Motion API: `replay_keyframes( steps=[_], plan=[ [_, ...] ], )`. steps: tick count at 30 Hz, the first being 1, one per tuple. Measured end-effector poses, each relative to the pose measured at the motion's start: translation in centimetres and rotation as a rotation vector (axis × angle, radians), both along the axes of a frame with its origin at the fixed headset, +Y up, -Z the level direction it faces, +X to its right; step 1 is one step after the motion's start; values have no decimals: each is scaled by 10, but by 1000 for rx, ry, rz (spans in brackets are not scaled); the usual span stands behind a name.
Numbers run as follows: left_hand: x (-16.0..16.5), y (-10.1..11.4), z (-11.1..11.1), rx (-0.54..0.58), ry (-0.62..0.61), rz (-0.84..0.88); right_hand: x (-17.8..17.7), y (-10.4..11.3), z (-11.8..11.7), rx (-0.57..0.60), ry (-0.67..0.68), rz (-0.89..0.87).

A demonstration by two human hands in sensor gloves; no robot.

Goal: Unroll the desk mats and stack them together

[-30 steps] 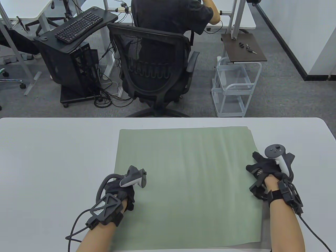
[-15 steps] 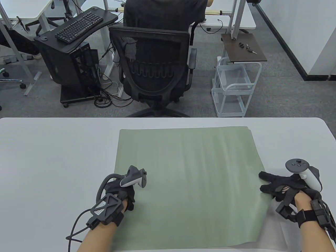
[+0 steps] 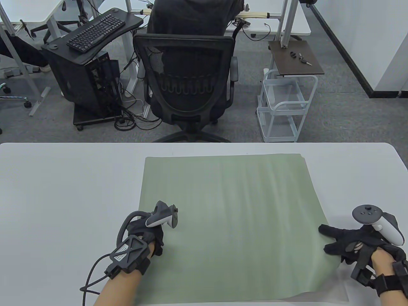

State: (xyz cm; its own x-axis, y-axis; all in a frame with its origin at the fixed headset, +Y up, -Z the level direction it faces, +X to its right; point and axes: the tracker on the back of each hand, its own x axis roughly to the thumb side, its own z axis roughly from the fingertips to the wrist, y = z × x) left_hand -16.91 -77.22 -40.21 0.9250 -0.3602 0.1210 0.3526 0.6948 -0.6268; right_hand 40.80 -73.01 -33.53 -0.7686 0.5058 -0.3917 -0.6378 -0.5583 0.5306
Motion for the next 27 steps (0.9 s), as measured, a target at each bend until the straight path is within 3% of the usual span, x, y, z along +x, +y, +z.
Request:
replay_keyframes(
  steps=[12,27],
  plan=[
    [0,0,0,-3,4,-4,0,-9,30,-59,31,67],
    [1,0,0,-6,7,-9,-47,-28,37,-56,188,605]
  ],
)
